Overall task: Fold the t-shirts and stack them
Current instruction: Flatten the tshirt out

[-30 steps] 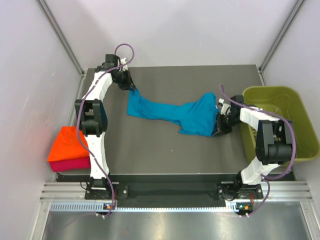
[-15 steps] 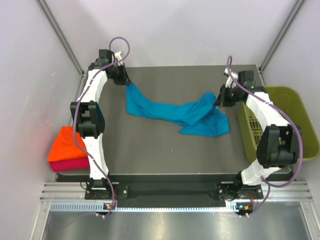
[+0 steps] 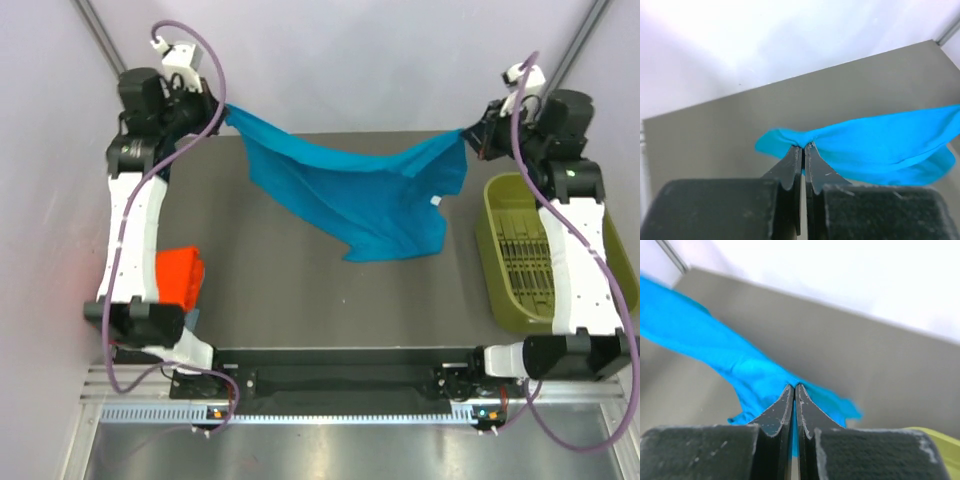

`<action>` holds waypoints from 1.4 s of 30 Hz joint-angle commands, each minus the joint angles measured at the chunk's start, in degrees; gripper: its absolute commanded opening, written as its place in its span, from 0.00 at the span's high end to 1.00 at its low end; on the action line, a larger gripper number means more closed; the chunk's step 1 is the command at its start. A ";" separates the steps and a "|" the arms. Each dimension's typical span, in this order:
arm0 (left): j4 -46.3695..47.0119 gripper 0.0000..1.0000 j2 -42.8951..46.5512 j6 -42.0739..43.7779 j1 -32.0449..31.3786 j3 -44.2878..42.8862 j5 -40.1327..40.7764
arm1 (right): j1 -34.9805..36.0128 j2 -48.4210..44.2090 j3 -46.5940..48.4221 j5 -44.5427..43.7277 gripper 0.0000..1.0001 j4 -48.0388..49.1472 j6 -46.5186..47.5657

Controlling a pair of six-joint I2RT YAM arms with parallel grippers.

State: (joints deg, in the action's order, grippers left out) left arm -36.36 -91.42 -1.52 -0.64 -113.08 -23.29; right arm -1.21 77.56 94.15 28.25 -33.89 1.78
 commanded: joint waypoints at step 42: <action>17.55 1.00 9.28 6.80 0.12 36.27 2.80 | -1.16 1.69 -7.24 -3.29 1.00 15.95 -0.99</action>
State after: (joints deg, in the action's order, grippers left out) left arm -25.39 -78.08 4.69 -0.64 -73.03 -21.47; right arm -1.39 76.62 84.33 24.49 -25.61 1.32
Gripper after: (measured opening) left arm 0.022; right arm 0.007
